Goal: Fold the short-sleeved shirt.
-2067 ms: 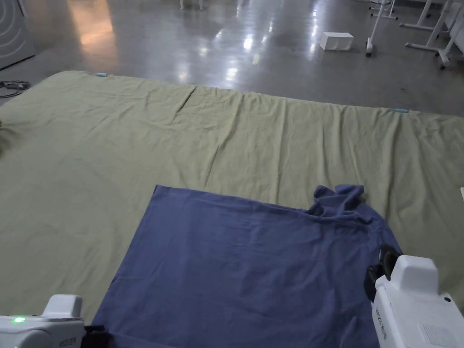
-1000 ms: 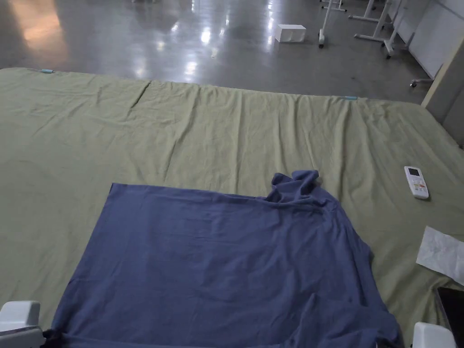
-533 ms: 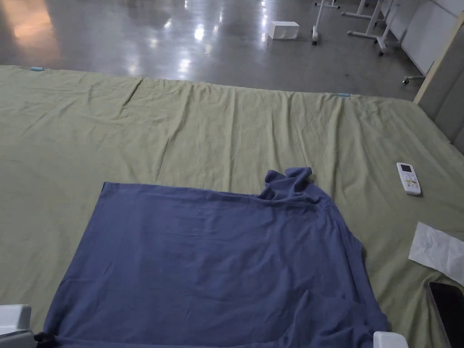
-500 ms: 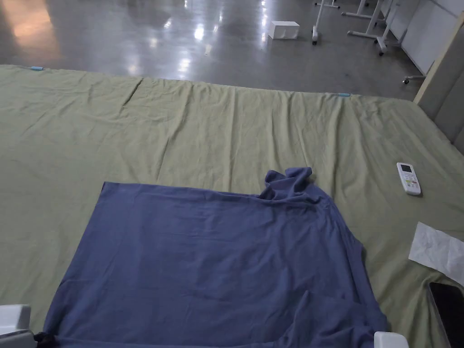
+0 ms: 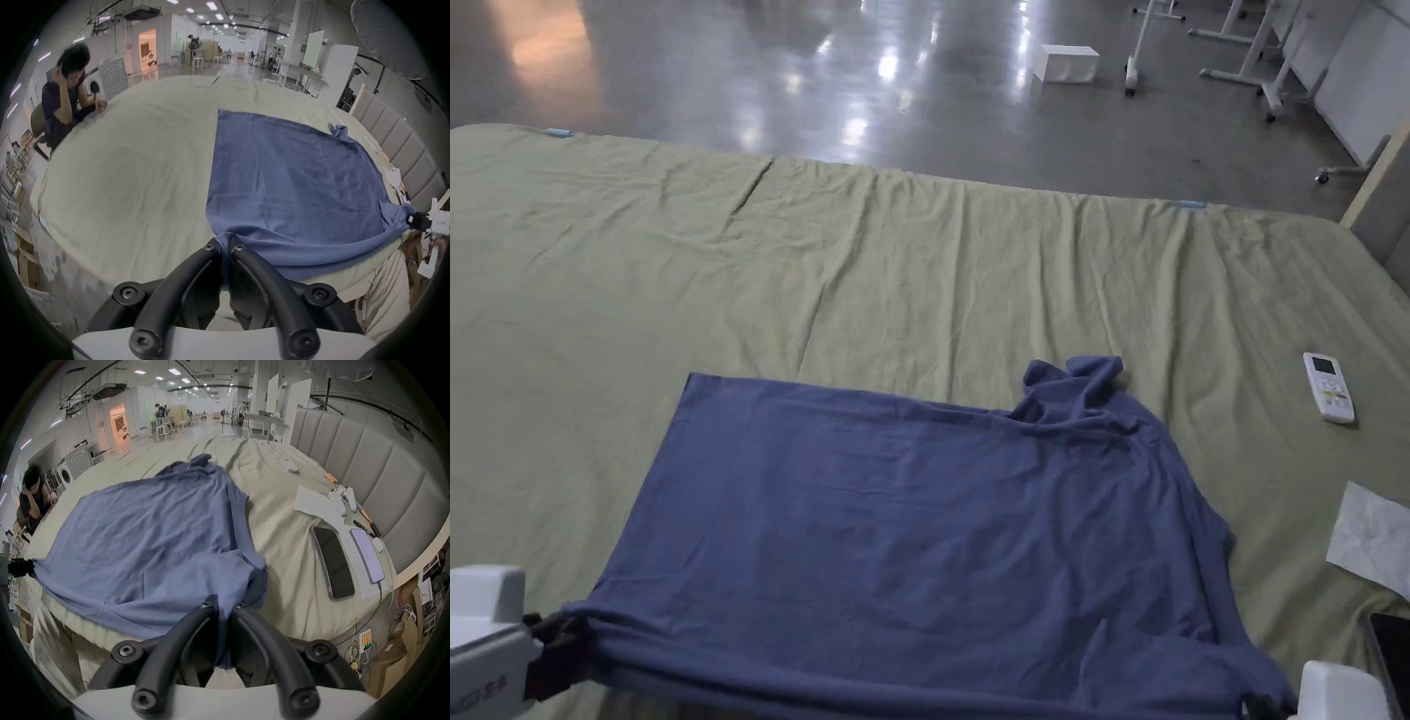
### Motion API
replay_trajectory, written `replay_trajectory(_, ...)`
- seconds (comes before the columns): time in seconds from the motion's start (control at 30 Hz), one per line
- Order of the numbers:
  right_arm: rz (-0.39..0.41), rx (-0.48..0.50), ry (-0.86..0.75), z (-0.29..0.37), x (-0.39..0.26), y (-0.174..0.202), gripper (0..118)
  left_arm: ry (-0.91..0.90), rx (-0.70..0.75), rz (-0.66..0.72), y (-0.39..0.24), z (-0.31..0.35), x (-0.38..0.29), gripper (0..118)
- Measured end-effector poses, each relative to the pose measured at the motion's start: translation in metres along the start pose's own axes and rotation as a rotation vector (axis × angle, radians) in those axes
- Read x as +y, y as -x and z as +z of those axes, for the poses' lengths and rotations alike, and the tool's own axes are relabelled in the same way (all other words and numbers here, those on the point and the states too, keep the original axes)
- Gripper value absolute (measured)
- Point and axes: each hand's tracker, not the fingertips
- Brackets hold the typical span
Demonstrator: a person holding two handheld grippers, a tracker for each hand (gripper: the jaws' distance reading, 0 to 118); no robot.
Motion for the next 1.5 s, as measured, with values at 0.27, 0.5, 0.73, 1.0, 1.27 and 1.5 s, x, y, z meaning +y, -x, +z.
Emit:
replay_trajectory(0.27,-0.024,-0.026,-0.053,-0.025,0.057,0.01,7,-0.067,0.007,0.001,-0.004,-0.027,0.058,6)
replay_trajectory(0.5,-0.054,-0.038,-0.049,-0.078,0.101,0.011,7,-0.06,0.028,0.012,-0.013,-0.071,0.095,6)
replay_trajectory(0.73,-0.037,-0.049,0.025,-0.142,0.133,0.016,7,-0.01,0.054,0.024,-0.021,-0.119,0.116,6)
replay_trajectory(1.0,0.028,-0.031,0.08,-0.18,0.13,0.017,11,0.044,0.068,0.023,-0.027,-0.148,0.122,7)
replay_trajectory(1.27,0.045,-0.038,-0.128,-0.132,0.129,0.027,59,-0.074,0.047,0.065,-0.022,-0.121,0.123,37)
replay_trajectory(1.5,0.063,-0.029,-0.444,-0.063,0.124,0.065,76,-0.354,0.022,-0.007,-0.044,-0.053,0.115,56)
